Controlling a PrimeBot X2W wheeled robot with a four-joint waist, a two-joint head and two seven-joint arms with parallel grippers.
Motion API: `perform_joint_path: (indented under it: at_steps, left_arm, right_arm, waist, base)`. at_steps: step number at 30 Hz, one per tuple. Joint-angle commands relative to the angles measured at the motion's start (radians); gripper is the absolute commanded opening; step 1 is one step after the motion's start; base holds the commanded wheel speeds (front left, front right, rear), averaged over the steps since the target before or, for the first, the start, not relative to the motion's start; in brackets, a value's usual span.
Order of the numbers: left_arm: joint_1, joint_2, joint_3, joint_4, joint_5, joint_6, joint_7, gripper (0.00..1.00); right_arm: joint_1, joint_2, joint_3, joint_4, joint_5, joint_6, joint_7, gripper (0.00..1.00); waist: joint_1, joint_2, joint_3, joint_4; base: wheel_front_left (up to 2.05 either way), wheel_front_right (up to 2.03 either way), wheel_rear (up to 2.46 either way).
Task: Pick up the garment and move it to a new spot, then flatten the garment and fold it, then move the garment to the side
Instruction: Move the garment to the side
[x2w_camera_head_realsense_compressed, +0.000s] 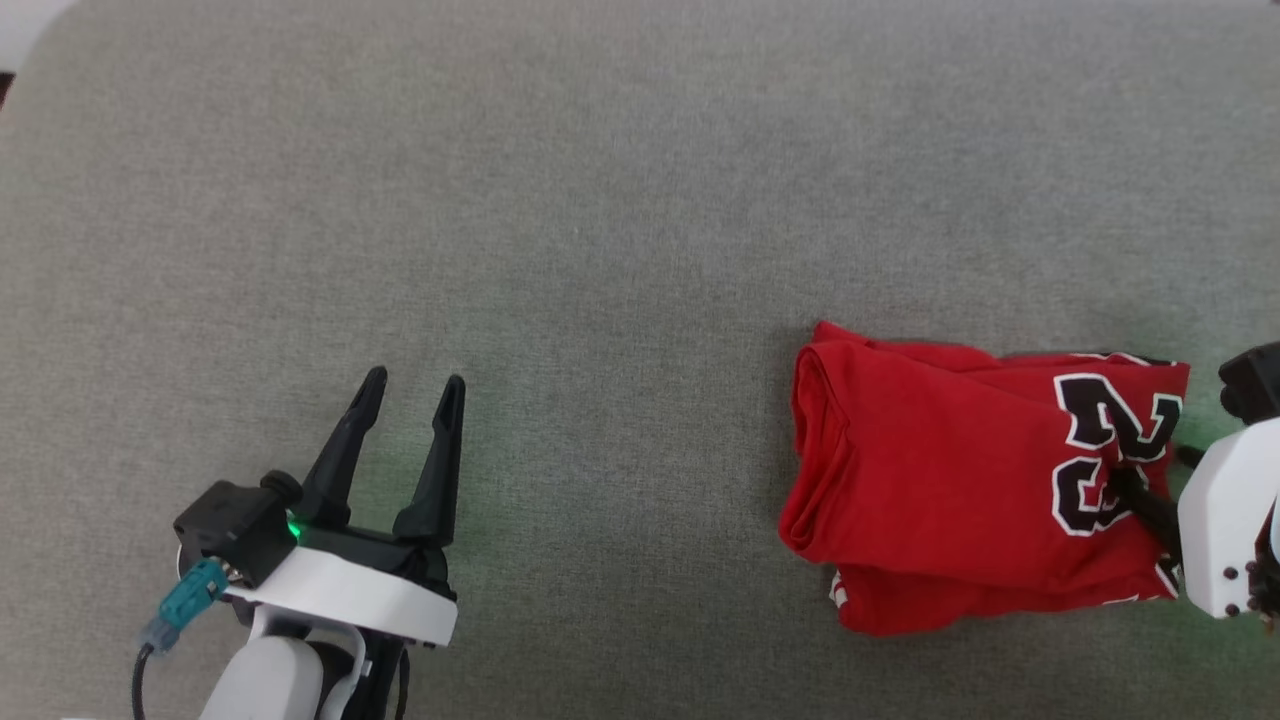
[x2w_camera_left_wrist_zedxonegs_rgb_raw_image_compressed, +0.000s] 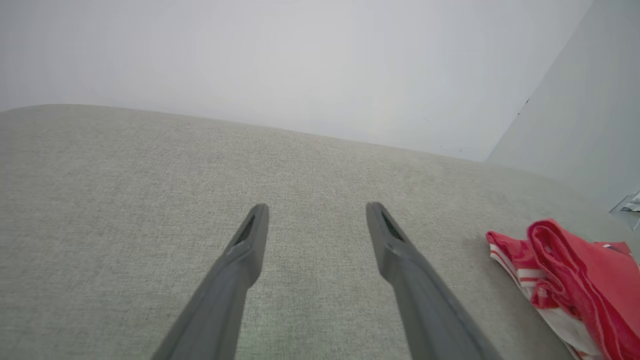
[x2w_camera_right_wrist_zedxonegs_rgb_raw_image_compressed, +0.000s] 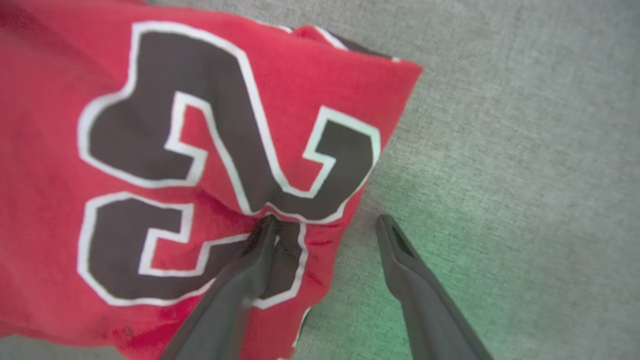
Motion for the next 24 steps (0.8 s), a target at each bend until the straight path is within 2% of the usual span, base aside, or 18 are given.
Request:
perform_joint_path:
  at_steps: [1,2,3,4,5,9,14,19,24]
  left_arm:
    - [-0.022,0.005,-0.003,0.003,-0.005,-0.002,-0.005,1.00]
    - [-0.028,0.008,-0.004,0.005,-0.004,-0.002,-0.005,1.00]
    - [-0.034,0.010,-0.005,0.007,-0.004,-0.002,-0.005,1.00]
    - [-0.038,0.014,-0.003,0.007,-0.005,-0.002,-0.005,1.00]
    - [-0.043,0.017,-0.007,0.006,-0.005,-0.002,-0.005,1.00]
    - [-0.058,0.039,-0.002,-0.002,-0.005,-0.002,-0.005,1.00]
    - [-0.082,0.076,0.002,-0.030,-0.005,-0.002,-0.005,1.00]
    - [-0.153,0.152,-0.033,-0.072,-0.004,-0.002,-0.005,1.00]
    - [-0.292,0.223,-0.084,-0.118,0.002,-0.002,-0.005,1.00]
  right_arm:
    - [0.001,0.023,0.010,0.000,-0.007,-0.001,0.013,1.00]
    - [0.003,0.031,0.010,-0.002,-0.010,-0.001,0.020,0.48]
    - [0.003,0.038,0.014,-0.004,-0.011,0.000,0.020,0.25]
    - [0.000,0.047,0.017,-0.005,-0.012,-0.001,0.017,0.25]
    - [-0.001,0.056,0.014,-0.003,-0.013,-0.001,0.014,0.00]
    - [-0.017,0.079,-0.001,0.000,-0.015,-0.002,-0.013,0.00]
    - [-0.045,0.084,-0.102,-0.007,-0.042,-0.003,-0.095,0.00]
    - [-0.077,0.041,-0.223,-0.005,-0.103,-0.001,-0.170,0.00]
    - [-0.130,-0.004,-0.384,0.056,-0.170,-0.001,-0.242,0.00]
  waist:
    - [-0.0001,0.0000,0.024,0.006]
    - [-0.0001,0.0000,0.027,0.003]
    - [-0.0001,0.0000,0.032,-0.001]
    - [-0.0001,0.0000,0.037,-0.009]
    - [-0.0001,0.0000,0.040,-0.015]
    - [-0.0001,0.0000,0.056,-0.061]
    - [-0.0001,0.0000,0.092,-0.141]
    - [-0.0001,0.0000,0.178,-0.223]
    - [-0.0001,0.0000,0.265,-0.259]
  base:
    - [0.00,0.00,0.00]
    - [0.00,0.00,0.00]
    - [0.00,0.00,0.00]
    - [0.00,0.00,0.00]
    - [0.00,0.00,0.00]
    - [0.00,0.00,0.00]
    - [0.00,0.00,0.00]
    - [0.00,0.00,0.00]
    - [0.00,0.00,0.00]
